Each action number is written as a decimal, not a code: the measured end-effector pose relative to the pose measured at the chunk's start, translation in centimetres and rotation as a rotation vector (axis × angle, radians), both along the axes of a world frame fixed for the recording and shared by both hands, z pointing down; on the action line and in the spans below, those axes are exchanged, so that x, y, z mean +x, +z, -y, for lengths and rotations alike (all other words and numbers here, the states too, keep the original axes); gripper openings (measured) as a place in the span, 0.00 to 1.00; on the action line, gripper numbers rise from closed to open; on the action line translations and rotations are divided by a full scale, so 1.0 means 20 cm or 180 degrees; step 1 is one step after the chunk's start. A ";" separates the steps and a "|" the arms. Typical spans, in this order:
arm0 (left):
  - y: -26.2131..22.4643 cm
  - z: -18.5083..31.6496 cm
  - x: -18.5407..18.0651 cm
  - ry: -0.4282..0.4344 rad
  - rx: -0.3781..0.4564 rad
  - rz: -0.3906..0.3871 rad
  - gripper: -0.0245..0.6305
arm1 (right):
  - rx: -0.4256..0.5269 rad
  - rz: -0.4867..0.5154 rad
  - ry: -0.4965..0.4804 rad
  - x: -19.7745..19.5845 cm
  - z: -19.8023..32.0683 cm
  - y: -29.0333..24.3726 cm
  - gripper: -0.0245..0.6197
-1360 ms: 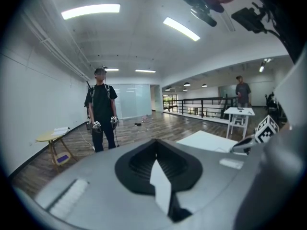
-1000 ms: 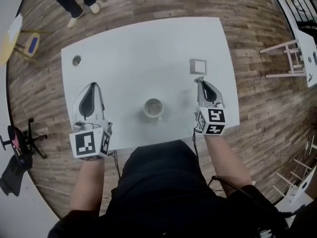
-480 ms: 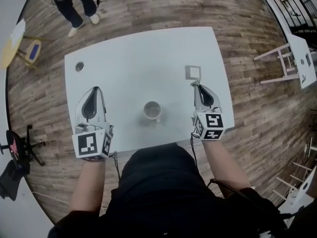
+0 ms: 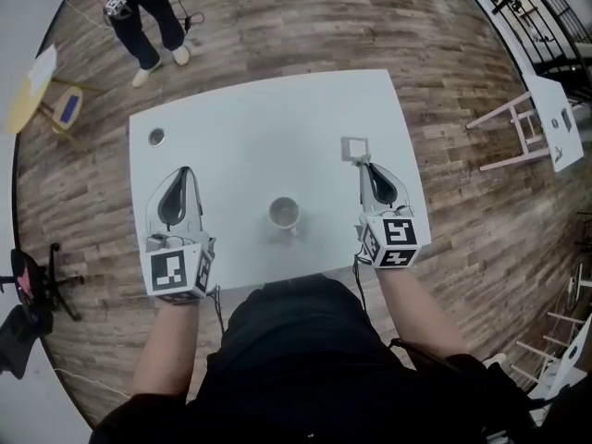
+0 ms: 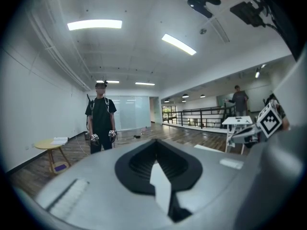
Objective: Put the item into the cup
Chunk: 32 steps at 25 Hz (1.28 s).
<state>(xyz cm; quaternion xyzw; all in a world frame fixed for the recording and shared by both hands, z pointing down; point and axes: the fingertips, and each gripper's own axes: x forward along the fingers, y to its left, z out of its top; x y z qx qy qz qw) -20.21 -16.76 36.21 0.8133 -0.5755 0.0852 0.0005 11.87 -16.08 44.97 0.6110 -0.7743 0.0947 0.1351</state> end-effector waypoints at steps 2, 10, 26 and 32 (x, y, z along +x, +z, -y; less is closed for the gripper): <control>-0.02 0.00 0.00 0.0000 0.0036 0.0001 0.05 | 0.0049 -0.0013 0.0004 0.01 0.00 -0.04 0.06; -0.08 -0.01 0.00 0.0008 0.0163 0.0032 0.05 | 0.0211 -0.0059 -0.0013 0.06 0.01 -0.17 0.06; -0.09 -0.04 -0.09 -0.0098 0.0179 0.0025 0.05 | 0.0232 -0.0059 -0.0085 0.02 -0.01 -0.17 0.06; -0.07 -0.09 -0.13 -0.0193 0.0160 0.0024 0.05 | 0.0221 -0.0046 -0.0205 -0.05 -0.01 -0.16 0.06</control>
